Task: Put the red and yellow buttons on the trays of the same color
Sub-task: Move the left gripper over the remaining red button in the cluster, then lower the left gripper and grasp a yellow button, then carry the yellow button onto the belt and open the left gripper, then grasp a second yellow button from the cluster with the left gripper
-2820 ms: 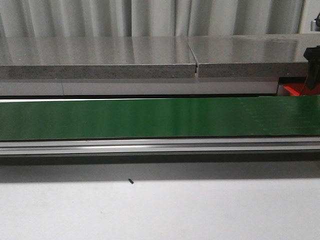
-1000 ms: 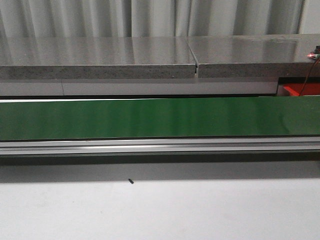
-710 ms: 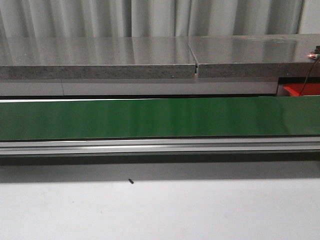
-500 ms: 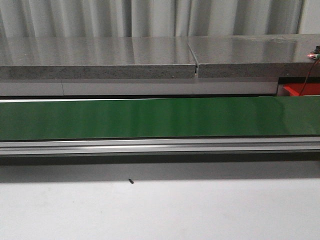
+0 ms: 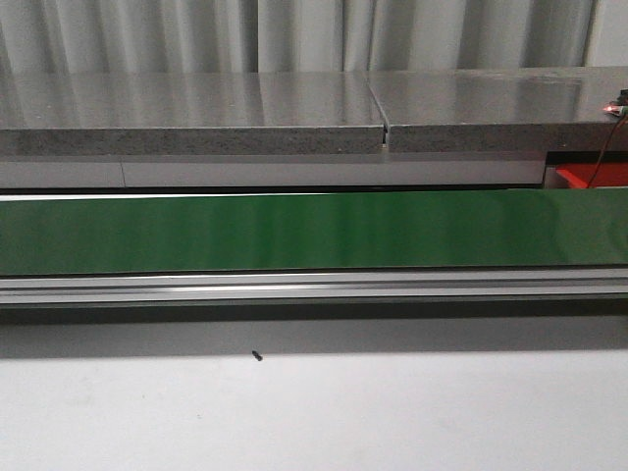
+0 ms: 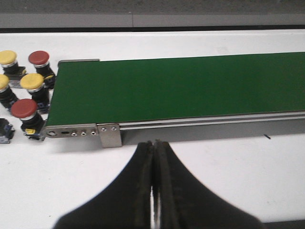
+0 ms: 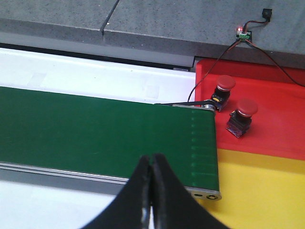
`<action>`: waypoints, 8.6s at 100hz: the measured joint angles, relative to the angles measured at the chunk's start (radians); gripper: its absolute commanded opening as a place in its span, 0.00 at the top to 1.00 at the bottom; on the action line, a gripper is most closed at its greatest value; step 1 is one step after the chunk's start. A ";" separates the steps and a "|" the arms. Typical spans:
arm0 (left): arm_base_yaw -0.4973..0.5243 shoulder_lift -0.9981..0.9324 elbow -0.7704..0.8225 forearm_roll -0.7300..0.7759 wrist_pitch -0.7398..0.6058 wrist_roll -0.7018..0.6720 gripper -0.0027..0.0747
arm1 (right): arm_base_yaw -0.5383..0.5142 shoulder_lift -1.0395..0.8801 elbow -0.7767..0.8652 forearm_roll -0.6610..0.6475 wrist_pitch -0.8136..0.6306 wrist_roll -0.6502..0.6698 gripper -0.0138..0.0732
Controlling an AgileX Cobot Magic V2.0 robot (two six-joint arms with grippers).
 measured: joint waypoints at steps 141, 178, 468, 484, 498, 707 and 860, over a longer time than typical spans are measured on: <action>0.393 0.583 -0.197 -0.050 -0.162 -0.041 0.96 | 0.000 0.000 0.000 0.000 0.002 0.000 0.92; 0.529 0.809 -0.197 -0.048 -0.237 -0.004 0.15 | 0.000 0.000 0.000 0.000 0.002 -0.002 0.92; 0.430 1.294 -0.661 -0.149 -0.034 0.029 0.75 | 0.000 0.000 0.000 0.002 0.002 -0.002 0.92; 0.378 1.305 -0.622 -0.152 -0.083 0.029 0.75 | 0.000 0.000 0.000 0.002 0.002 -0.002 0.92; 0.368 1.342 -0.618 -0.156 -0.085 0.030 0.75 | 0.000 0.000 0.000 0.002 0.002 -0.002 0.92; 0.621 1.620 -0.758 -0.193 -0.199 -0.214 0.19 | 0.000 0.000 0.000 0.002 0.002 -0.002 0.92; 0.648 1.499 -0.758 -0.036 -0.219 -0.186 0.72 | 0.000 0.000 0.000 0.002 0.002 -0.002 0.92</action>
